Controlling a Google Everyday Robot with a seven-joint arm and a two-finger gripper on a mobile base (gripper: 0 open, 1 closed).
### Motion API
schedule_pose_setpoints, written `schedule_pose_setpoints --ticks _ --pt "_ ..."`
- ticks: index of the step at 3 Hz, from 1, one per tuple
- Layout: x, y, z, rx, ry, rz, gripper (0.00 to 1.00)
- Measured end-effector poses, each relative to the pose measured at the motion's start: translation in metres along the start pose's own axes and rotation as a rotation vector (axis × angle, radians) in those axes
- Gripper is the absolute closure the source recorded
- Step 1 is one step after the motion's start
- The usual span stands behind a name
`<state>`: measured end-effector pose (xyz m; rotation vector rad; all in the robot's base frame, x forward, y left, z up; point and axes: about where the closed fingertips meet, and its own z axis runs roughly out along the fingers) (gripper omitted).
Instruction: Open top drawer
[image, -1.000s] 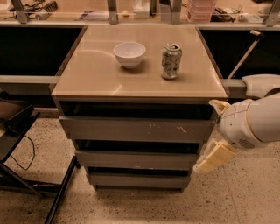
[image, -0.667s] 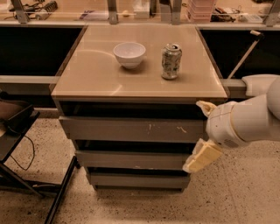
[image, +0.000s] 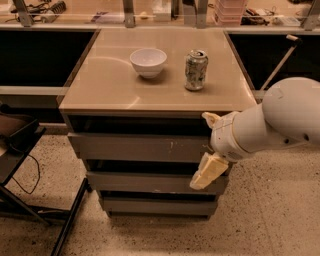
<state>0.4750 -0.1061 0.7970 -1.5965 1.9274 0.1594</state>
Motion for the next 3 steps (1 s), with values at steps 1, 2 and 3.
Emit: schedule_pose_setpoints --ticks 1,2,3 --pt "0.004 0.0 0.012 0.017 0.06 -0.022 0.0" --pt "0.006 -0.016 0.06 0.032 0.138 -0.039 0.0" --pt "-0.004 -0.021 0.069 0.046 0.167 -0.063 0.0"
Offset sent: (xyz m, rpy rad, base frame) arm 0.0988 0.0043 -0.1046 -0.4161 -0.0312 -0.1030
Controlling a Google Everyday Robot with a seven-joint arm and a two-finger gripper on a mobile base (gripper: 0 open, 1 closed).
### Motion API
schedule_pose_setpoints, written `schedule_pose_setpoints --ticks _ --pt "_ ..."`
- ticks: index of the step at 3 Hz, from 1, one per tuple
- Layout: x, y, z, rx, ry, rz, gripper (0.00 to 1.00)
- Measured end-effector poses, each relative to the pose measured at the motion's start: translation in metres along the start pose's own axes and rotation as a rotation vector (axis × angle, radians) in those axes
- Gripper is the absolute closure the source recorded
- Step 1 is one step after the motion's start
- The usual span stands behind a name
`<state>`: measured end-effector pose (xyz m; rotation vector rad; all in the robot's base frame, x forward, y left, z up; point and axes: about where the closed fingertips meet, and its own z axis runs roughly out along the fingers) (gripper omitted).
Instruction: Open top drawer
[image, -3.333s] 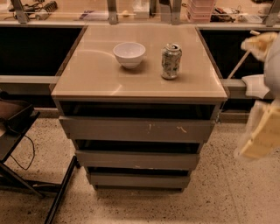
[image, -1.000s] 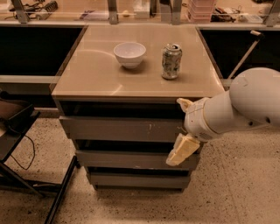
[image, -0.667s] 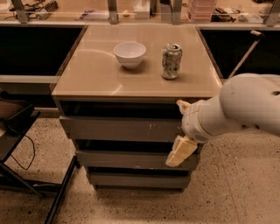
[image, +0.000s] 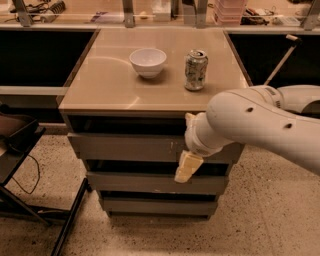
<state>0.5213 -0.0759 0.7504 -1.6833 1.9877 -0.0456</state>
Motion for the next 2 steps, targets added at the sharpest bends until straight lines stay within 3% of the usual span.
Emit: schedule_pose_setpoints --ticks 1,2 --pt "0.002 0.0 -0.001 0.002 0.001 0.003 0.0" --pt "0.01 -0.002 0.014 0.007 0.043 0.001 0.0"
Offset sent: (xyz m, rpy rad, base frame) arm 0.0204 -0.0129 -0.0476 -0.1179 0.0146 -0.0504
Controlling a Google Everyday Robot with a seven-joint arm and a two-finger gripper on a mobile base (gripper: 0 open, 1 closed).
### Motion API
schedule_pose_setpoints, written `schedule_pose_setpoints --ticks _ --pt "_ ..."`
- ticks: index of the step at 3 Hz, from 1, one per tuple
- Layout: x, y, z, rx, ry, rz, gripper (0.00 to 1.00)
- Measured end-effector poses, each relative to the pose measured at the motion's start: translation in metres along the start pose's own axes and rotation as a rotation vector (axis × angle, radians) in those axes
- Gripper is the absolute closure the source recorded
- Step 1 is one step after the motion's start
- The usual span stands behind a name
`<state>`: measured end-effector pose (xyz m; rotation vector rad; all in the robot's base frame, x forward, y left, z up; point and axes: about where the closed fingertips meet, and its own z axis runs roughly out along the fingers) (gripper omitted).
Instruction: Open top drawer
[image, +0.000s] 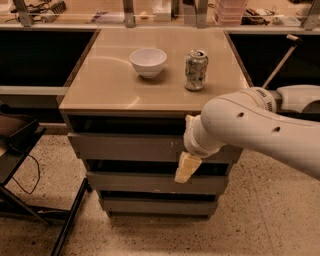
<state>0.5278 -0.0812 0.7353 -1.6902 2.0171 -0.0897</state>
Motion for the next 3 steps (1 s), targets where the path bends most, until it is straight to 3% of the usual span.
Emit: schedule_pose_setpoints --ticks 2,3 --pt "0.056 -0.007 0.079 -0.066 0.066 0.119 0.0" --pt "0.06 -0.003 0.085 -0.079 0.071 0.124 0.0"
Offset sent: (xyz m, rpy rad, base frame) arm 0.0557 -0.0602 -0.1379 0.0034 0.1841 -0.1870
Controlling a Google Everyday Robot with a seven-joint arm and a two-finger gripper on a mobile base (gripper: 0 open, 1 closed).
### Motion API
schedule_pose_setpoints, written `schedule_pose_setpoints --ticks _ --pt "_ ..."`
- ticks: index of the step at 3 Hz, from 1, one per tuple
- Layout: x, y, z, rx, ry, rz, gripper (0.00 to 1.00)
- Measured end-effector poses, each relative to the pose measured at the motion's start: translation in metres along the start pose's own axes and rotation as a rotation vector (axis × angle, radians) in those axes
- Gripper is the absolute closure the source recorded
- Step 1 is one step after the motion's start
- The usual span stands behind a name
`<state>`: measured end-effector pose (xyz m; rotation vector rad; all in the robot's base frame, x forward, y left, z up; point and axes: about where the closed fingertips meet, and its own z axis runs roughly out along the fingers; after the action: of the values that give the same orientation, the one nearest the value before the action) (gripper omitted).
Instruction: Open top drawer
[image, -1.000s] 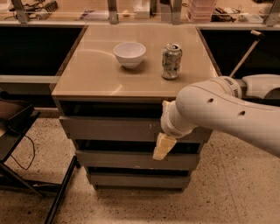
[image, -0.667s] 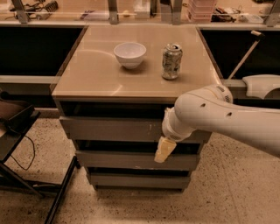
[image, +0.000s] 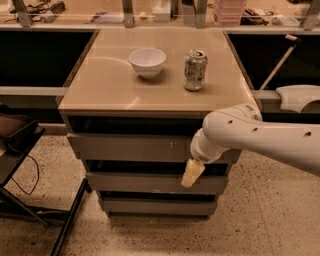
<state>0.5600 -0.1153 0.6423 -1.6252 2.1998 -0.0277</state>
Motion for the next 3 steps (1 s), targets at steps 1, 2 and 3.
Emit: schedule_pose_setpoints --ticks 1,2,3 --pt "-0.016 -0.016 0.001 0.012 0.003 -0.002 0.0" --pt "-0.036 -0.048 0.015 0.023 0.011 0.025 0.0" --pt "-0.035 -0.046 0.015 0.029 0.01 0.029 0.0"
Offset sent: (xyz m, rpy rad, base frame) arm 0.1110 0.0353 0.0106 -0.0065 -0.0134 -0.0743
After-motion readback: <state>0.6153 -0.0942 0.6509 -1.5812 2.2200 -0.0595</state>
